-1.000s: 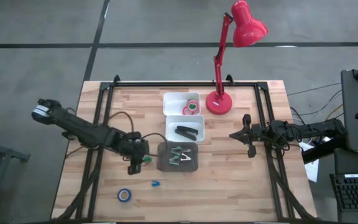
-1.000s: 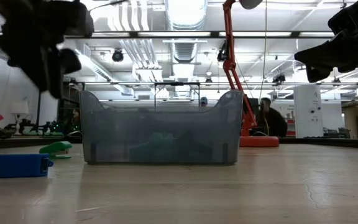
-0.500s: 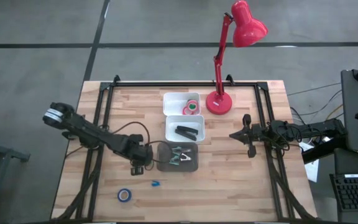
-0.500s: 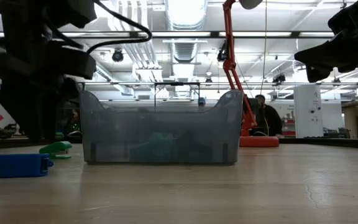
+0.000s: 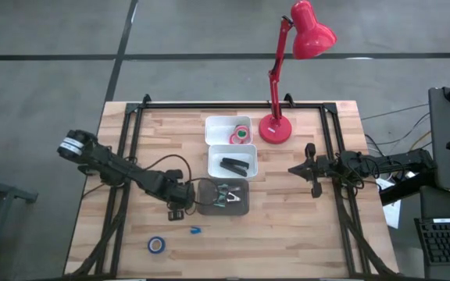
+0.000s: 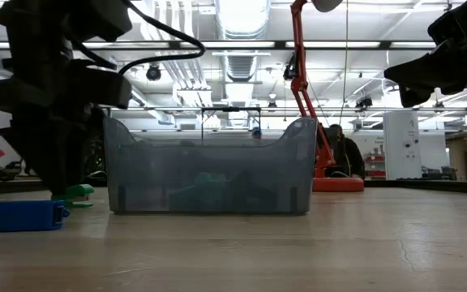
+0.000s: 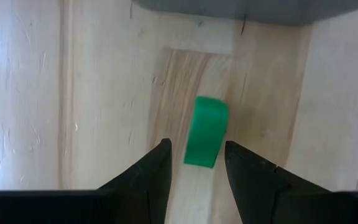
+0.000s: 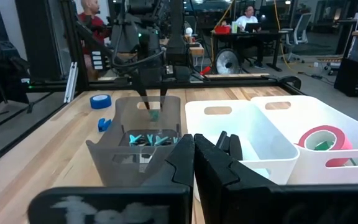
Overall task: Pick and place Stapler, Stapler remover, tape
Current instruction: Put the green stapler remover into the black bin
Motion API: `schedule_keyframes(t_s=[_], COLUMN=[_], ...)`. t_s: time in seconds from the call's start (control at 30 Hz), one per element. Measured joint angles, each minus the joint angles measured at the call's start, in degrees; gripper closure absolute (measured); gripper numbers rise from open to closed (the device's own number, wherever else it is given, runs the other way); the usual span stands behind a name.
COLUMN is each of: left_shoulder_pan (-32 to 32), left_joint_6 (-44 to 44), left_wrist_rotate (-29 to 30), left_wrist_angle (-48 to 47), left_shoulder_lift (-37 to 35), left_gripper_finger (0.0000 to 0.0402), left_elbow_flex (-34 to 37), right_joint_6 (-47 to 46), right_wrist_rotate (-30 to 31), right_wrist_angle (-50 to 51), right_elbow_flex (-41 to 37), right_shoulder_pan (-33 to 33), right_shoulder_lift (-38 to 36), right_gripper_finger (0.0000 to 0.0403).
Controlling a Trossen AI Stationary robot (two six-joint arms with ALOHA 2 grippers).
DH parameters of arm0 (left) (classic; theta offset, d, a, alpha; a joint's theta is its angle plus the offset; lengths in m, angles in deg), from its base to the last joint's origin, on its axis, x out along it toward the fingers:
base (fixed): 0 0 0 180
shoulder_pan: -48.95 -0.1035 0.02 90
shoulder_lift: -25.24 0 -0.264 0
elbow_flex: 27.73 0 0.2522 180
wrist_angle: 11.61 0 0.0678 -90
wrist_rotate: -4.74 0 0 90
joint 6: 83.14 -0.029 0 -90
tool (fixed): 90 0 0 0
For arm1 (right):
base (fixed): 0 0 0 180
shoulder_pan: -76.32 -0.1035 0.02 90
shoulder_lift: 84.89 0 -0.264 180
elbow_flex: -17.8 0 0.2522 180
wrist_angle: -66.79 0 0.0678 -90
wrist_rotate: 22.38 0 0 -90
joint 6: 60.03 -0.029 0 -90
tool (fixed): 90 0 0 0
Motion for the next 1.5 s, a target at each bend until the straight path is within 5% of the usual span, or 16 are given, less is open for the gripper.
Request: schedule_keyframes(t_s=[0.83, 1.23, 1.5], left_shoulder_pan=[0.0, 0.0, -0.3], left_joint_6=[0.1, -0.4, -1.4], left_wrist_rotate=[0.0, 0.2, 0.3], left_wrist_angle=[4.7, 5.0, -0.1], left_shoulder_lift=[0.0, 0.0, -2.1], left_gripper_finger=[0.0253, 0.0337, 0.0311], left_elbow_flex=[2.1, 2.1, 1.1], right_joint_6=[0.0, -0.1, 0.0], right_wrist_rotate=[0.0, 0.0, 0.0], right_wrist_angle=[0.0, 0.0, 0.0], right_elbow_flex=[0.0, 0.0, 0.0], right_shoulder_pan=[0.0, 0.0, 0.0], right_shoulder_lift=[0.0, 0.0, 0.0], right_gripper_finger=[0.0394, 0.0394, 0.0394])
